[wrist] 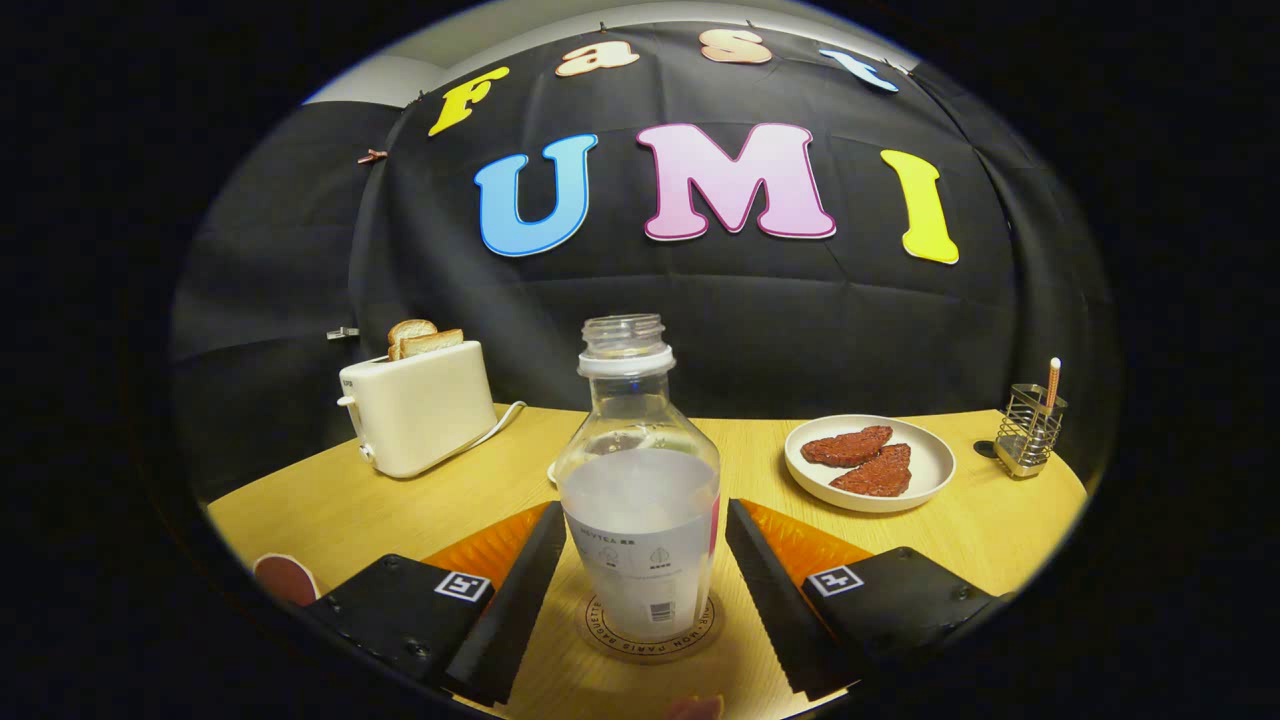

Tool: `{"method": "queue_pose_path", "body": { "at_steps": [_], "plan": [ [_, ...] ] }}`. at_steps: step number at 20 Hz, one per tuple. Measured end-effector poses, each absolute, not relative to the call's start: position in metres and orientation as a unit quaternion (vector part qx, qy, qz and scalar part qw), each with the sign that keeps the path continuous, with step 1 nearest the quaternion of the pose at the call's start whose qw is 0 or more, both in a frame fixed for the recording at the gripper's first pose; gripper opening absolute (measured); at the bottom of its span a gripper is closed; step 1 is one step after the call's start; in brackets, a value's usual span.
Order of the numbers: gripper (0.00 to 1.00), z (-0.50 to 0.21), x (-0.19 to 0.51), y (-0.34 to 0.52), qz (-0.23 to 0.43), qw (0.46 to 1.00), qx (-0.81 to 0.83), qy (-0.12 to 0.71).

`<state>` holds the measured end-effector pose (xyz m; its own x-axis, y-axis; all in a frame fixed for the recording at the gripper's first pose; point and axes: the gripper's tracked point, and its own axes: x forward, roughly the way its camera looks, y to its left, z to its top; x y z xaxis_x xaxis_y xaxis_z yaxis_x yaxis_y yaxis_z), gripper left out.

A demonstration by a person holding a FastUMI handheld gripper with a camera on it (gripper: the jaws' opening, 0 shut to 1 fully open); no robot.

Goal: Take the bottle from table, then pour the juice into the cup, finally place the bottle on the coaster

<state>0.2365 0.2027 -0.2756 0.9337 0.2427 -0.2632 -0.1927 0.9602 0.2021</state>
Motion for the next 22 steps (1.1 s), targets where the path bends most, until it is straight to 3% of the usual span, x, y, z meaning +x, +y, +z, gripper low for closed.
{"method": "queue_pose_path", "body": {
  "at_steps": [10,22],
  "plan": [
    [0.99,-0.248,0.185,0.181,0.105,0.98,0.071,0.156],
    [0.97,-0.135,0.108,0.133,0.082,0.988,0.029,0.131]
  ]
}}
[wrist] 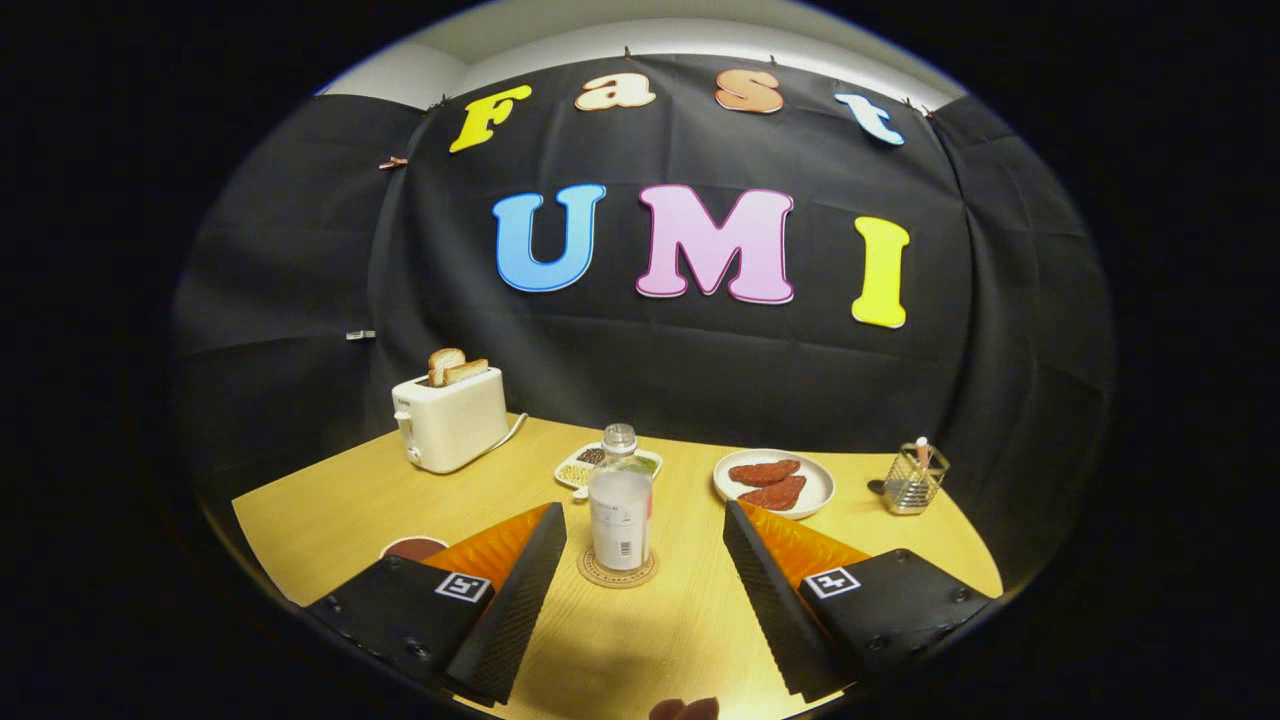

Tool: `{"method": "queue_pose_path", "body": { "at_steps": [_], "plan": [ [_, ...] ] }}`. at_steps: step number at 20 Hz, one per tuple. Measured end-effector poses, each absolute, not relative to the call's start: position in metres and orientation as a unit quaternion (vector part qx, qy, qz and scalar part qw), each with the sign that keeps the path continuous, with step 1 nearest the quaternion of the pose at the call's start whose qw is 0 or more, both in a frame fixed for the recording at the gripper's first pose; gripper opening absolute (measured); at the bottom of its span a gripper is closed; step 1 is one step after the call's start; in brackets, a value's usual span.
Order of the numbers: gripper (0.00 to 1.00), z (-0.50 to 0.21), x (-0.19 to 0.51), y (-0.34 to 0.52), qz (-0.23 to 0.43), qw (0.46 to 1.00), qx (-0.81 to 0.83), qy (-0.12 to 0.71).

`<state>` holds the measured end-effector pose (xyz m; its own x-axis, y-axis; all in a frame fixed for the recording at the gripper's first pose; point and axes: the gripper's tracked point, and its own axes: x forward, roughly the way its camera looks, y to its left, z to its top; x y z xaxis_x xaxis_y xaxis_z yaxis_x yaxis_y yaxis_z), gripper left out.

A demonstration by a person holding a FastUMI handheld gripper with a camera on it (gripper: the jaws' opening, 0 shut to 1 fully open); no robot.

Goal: Take the bottle from table, then pour the juice into the cup, finally place the bottle on the coaster

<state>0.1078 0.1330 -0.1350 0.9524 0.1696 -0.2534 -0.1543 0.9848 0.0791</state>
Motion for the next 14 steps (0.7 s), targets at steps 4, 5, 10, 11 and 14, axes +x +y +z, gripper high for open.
{"method": "queue_pose_path", "body": {
  "at_steps": [4,5,10,11,14],
  "plan": [
    [0.97,-0.091,0.093,0.11,0.062,0.991,0.014,0.116],
    [0.97,-0.079,0.09,0.106,0.058,0.992,0.01,0.112],
    [0.98,-0.026,0.072,0.09,0.038,0.996,0.002,0.081],
    [0.97,-0.02,0.069,0.087,0.036,0.996,-0.002,0.082],
    [0.98,-0.001,0.059,0.078,0.022,0.997,-0.01,0.08]
  ]
}}
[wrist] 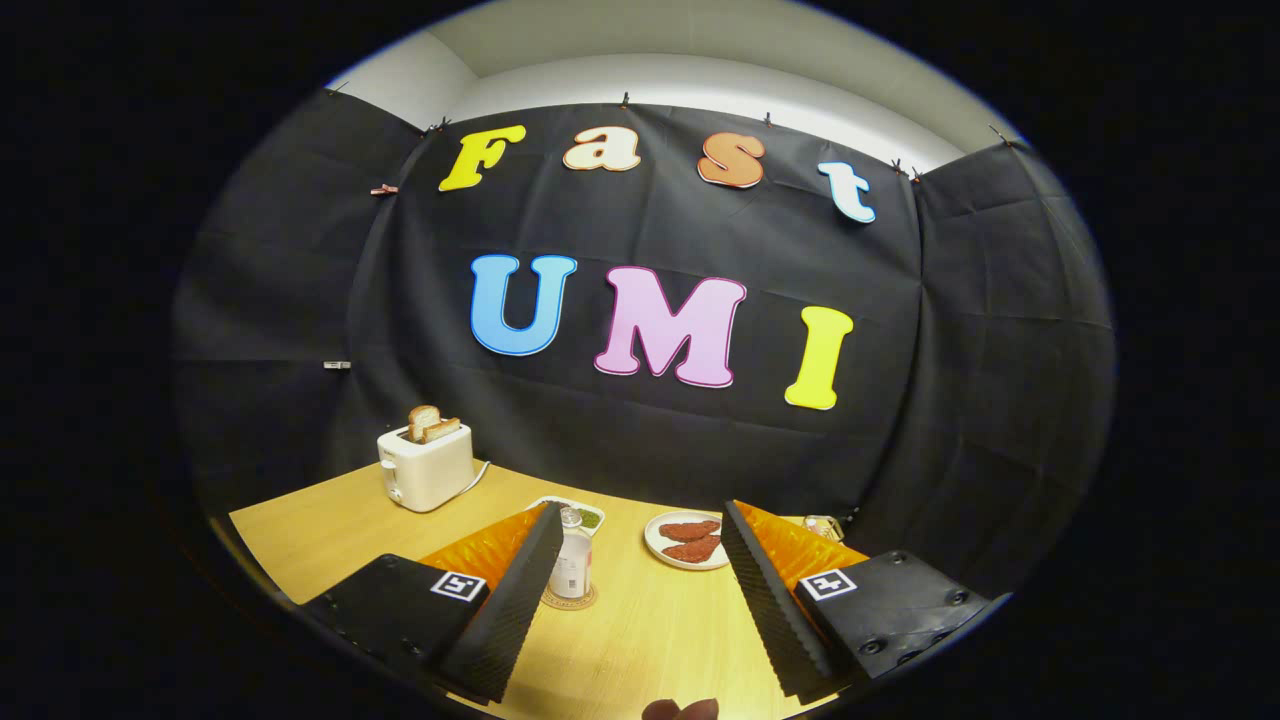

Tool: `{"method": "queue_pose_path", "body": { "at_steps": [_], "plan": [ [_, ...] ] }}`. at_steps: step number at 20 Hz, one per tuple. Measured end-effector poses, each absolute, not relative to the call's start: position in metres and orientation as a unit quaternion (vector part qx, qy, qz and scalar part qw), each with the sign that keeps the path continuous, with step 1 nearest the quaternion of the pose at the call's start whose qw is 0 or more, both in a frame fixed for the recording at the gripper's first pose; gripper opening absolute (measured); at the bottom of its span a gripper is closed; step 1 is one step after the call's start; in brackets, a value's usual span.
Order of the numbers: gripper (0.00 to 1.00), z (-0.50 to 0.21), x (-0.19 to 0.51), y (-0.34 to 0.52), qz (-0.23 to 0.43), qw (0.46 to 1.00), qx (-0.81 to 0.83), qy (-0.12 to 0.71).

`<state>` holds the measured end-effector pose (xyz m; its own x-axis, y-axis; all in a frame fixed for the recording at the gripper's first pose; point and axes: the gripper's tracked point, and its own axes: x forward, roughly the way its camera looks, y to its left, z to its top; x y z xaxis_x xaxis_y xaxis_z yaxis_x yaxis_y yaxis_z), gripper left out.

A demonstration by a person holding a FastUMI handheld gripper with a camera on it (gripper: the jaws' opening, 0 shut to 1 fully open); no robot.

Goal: Take the bottle from table, then pour the juice into the cup, finally place the bottle on the coaster

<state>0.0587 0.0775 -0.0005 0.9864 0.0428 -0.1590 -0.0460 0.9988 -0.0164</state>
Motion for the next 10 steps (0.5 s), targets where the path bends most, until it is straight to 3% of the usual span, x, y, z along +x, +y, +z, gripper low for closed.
{"method": "queue_pose_path", "body": {
  "at_steps": [10],
  "plan": [
    [0.97,0.021,0.041,0.048,-0.023,0.997,0.0,0.072]
  ]
}}
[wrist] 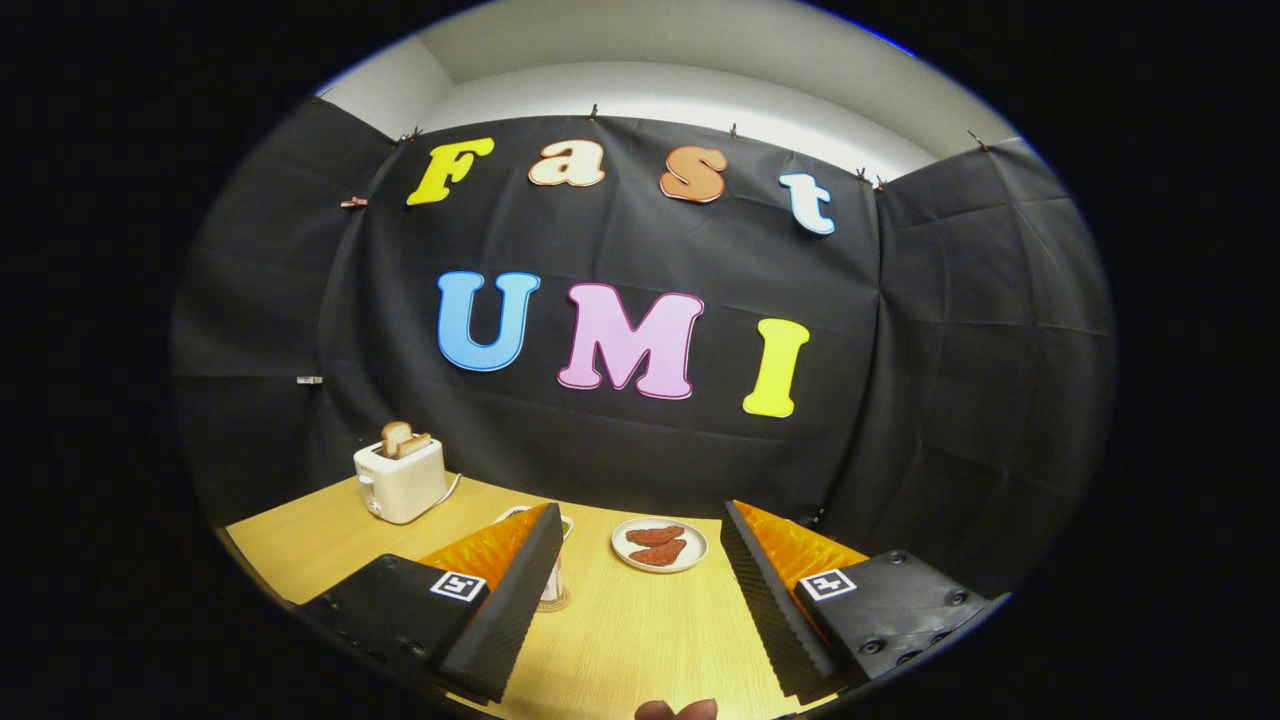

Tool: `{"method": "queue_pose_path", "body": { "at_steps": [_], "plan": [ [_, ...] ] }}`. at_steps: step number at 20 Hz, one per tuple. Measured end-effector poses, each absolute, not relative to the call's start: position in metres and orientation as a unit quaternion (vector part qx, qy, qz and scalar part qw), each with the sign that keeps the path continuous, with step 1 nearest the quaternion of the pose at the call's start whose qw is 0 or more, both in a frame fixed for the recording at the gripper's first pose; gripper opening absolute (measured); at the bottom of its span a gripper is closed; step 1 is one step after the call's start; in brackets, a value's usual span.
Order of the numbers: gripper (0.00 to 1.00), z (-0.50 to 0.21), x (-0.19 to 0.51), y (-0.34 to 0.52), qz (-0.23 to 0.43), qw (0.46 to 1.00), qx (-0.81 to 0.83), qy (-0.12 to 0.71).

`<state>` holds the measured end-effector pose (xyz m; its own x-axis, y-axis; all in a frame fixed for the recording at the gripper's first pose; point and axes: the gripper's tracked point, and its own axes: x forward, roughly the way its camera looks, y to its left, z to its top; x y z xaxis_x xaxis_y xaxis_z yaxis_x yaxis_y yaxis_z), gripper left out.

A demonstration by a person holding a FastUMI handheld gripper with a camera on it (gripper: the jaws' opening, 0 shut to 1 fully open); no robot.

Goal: Take the bottle from table, then pour the juice into the cup, finally place the bottle on the coaster

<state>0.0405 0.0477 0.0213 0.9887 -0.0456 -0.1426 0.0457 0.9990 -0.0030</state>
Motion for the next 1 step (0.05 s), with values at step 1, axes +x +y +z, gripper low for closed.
{"method": "queue_pose_path", "body": {
  "at_steps": [1],
  "plan": [
    [0.97,0.0199,0.0406,0.0468,-0.024,0.997,-0.001,0.072]
  ]
}}
